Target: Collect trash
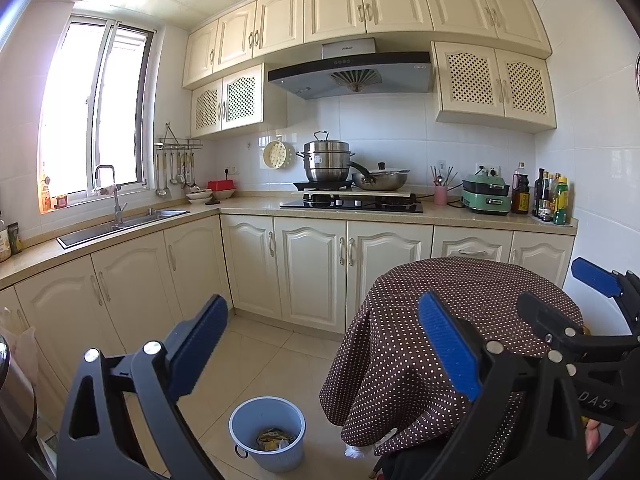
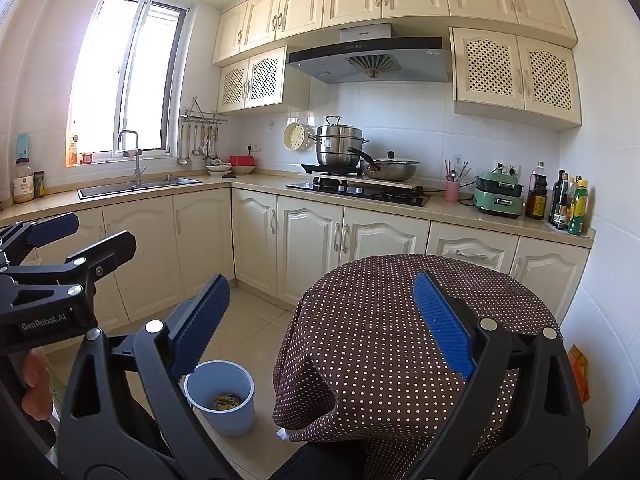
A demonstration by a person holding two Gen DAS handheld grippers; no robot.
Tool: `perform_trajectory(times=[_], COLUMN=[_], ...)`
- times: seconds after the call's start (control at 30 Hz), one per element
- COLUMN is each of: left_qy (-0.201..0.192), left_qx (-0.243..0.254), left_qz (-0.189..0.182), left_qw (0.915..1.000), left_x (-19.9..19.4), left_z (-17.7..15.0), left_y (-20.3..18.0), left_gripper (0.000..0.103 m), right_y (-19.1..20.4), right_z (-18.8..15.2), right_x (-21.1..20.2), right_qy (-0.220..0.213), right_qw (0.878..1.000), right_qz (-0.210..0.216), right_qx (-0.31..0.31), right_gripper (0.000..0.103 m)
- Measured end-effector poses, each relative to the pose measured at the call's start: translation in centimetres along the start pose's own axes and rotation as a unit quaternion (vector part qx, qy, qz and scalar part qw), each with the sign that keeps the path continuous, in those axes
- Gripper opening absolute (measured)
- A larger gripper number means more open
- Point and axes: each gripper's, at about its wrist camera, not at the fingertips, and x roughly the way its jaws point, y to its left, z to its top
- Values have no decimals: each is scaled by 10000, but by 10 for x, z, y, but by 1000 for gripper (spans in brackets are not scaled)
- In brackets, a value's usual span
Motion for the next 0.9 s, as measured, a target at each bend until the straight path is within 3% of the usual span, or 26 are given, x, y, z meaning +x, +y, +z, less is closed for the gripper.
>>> perform_trajectory(times=[0.9], left_qy=[124], left_qx=[-33], left_qz=[58], left_qw=[9999], left_x=[9], left_z=[-5], left_y=[11], left_gripper=[94], right_y=[5], right_z=[0], right_x=[12], right_qy=[134], right_qw=[9999], right_qz=[65], right_qx=[-24], right_gripper=[92])
